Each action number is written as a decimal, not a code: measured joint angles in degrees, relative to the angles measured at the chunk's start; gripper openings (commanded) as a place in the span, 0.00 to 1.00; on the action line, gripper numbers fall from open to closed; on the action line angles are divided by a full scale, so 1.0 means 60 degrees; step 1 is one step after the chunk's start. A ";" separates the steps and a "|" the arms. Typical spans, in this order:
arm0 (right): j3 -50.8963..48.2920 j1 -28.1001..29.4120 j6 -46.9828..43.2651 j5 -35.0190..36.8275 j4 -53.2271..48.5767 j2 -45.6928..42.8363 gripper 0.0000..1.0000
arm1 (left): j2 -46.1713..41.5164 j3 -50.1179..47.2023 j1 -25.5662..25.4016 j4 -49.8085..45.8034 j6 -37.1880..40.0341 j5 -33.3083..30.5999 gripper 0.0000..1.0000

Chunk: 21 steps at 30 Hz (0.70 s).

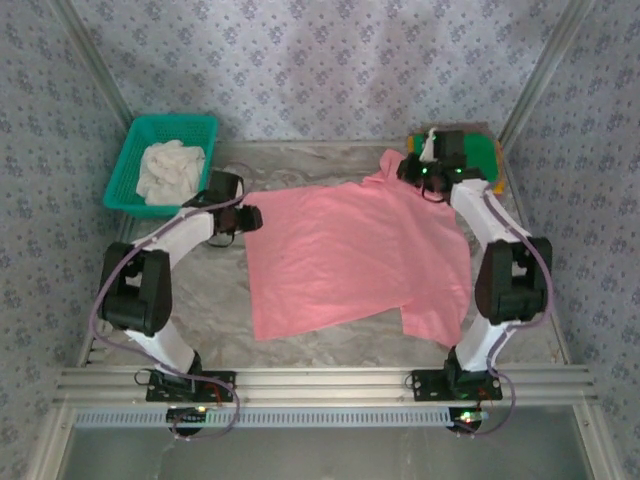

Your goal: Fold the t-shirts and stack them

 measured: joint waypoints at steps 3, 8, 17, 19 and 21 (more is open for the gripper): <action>-0.0091 0.0353 -0.0004 0.0328 -0.0186 0.0918 0.00 | 0.0259 -0.0189 -0.0470 0.0346 -0.0561 -0.0025 0.38; -0.0433 0.1137 0.0291 0.0474 0.0164 0.1362 0.00 | 0.0390 -0.1191 -0.0856 0.1606 -0.1778 0.0087 0.32; -0.0794 0.0707 0.0780 0.0295 0.0590 0.1286 0.05 | 0.0313 -0.2718 -0.0117 0.3748 -0.3286 0.0488 0.25; -0.0798 0.0321 0.0874 0.0302 0.0590 0.1129 0.07 | 0.0073 -0.3082 0.0324 0.4014 -0.3388 0.0627 0.25; -0.0794 -0.0025 0.0947 0.0313 0.0601 0.0936 0.10 | -0.0153 -0.3344 0.0805 0.4044 -0.3399 0.0696 0.25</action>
